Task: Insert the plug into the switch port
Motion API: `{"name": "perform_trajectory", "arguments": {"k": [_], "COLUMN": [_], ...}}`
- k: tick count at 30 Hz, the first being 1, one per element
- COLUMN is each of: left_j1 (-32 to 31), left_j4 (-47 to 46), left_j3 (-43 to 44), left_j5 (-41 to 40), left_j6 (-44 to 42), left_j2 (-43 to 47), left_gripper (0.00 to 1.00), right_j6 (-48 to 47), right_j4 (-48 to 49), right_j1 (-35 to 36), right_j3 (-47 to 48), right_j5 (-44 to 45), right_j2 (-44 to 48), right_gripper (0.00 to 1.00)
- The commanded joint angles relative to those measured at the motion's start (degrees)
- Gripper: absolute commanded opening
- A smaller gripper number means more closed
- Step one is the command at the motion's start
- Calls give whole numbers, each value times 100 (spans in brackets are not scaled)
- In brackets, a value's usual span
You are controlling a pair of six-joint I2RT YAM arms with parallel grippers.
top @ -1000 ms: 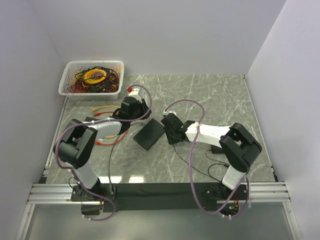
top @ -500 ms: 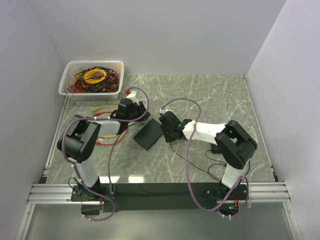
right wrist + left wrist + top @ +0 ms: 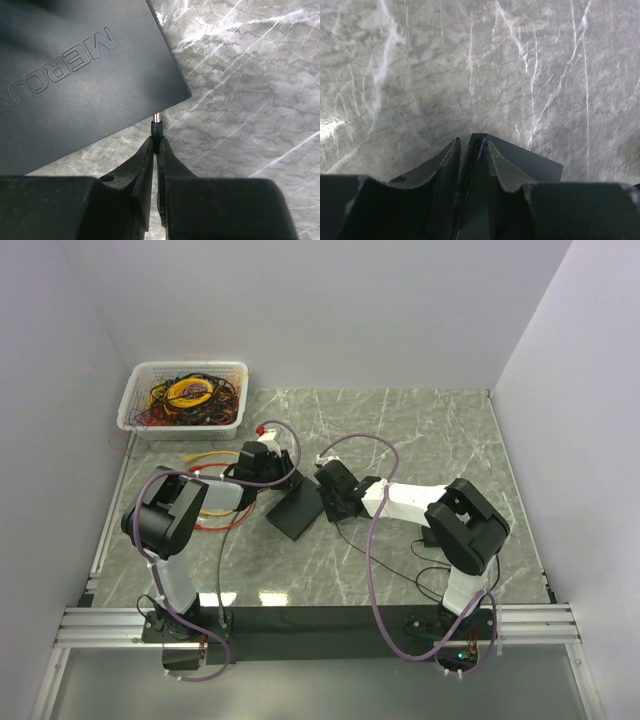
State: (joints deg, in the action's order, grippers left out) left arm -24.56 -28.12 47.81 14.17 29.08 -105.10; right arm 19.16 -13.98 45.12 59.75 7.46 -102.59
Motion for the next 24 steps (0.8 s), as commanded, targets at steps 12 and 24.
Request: {"name": "perform_trajectory", "arguments": {"k": [12,24], "left_j1": [-5,-5], "left_j4": [-185,-194], "left_j3": [369,457], "left_j5": [463,867], "left_j6": [-491,-676], "left_j2": [-327,-485], "left_gripper": [30,32], "right_j6": [-131,-211], "right_j4": [-52,-219], "right_j1": [172,225], "right_j3": [239,266], "right_j5": [264,554], "right_j2": [221,538], "right_gripper": [4,4]}}
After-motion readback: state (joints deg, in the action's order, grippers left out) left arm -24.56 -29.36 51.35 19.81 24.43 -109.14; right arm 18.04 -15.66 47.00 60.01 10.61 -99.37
